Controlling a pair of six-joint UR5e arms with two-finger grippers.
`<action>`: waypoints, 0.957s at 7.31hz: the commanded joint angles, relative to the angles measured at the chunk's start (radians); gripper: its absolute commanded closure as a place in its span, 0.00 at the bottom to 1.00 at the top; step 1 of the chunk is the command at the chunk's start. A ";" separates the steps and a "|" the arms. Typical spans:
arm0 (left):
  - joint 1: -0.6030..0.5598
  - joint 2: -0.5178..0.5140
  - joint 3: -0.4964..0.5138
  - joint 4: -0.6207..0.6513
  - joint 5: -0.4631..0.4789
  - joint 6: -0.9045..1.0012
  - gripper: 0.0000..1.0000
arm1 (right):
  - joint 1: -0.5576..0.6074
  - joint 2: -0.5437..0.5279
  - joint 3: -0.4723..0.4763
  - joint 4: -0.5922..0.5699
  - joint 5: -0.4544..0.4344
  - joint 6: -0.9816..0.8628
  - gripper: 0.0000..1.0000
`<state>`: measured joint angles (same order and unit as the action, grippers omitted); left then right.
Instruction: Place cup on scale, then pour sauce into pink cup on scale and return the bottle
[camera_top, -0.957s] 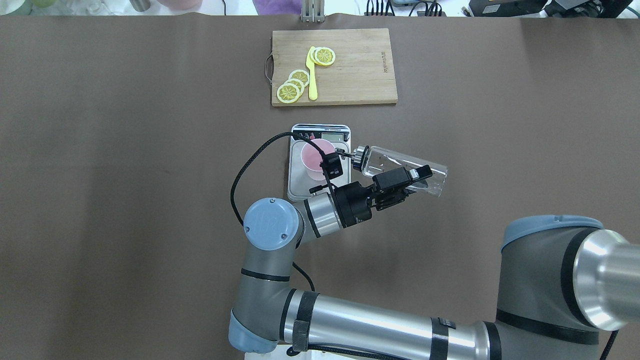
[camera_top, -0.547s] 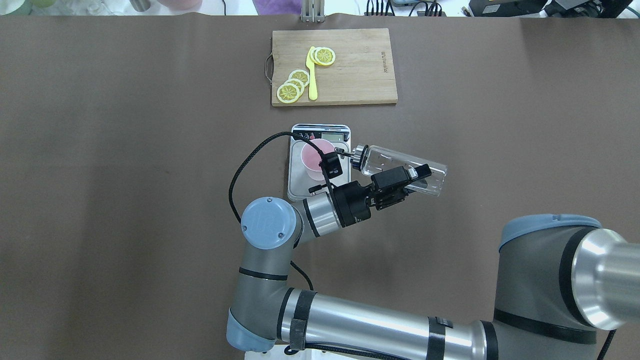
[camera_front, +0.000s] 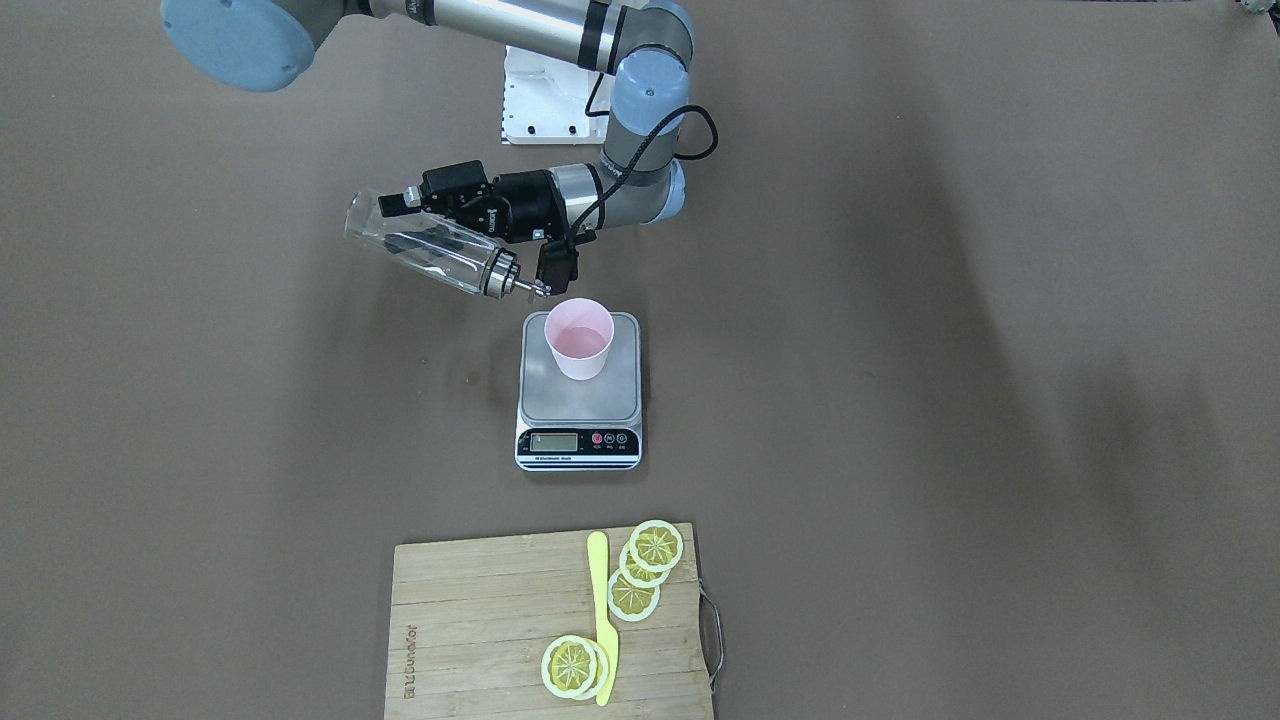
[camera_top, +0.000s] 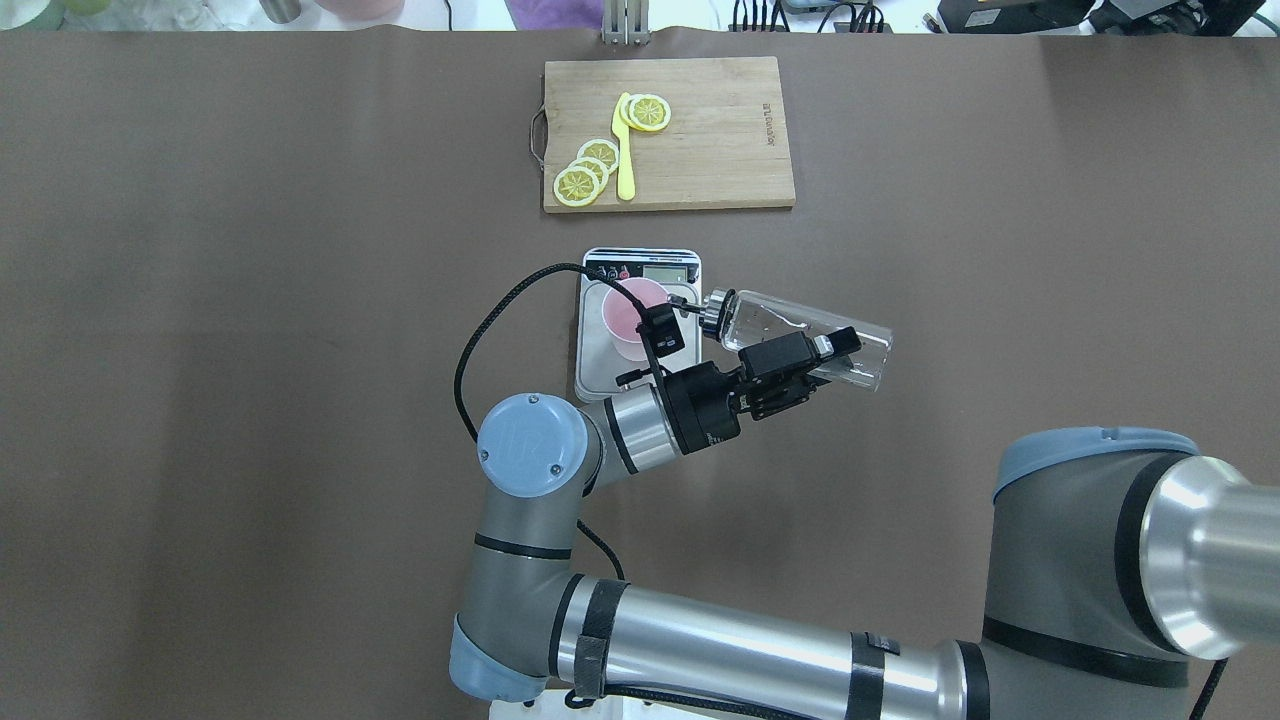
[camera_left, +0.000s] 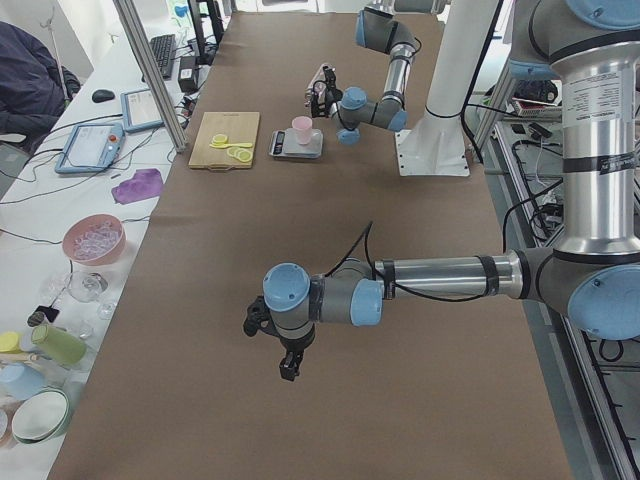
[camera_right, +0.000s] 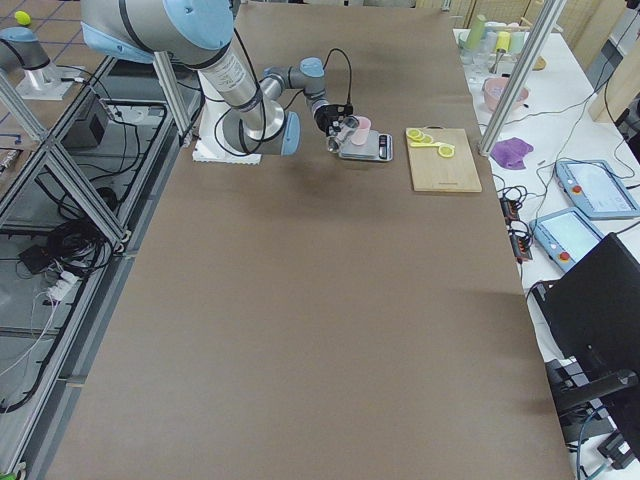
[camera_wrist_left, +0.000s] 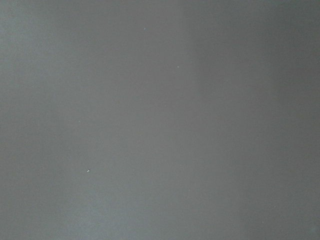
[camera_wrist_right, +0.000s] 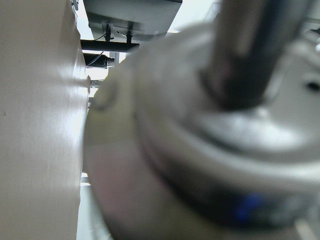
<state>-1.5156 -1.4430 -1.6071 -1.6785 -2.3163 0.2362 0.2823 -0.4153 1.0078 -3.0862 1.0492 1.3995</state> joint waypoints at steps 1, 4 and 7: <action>0.000 0.010 -0.001 -0.007 0.000 0.000 0.02 | -0.002 0.012 -0.021 0.000 -0.002 0.006 1.00; 0.000 0.015 0.001 -0.012 0.000 0.000 0.02 | 0.000 0.021 -0.046 -0.008 -0.002 0.006 1.00; 0.000 0.016 0.003 -0.010 0.000 0.000 0.02 | 0.000 0.030 -0.060 -0.023 -0.005 0.009 1.00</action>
<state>-1.5156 -1.4277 -1.6057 -1.6890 -2.3163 0.2362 0.2822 -0.3885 0.9579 -3.1068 1.0463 1.4068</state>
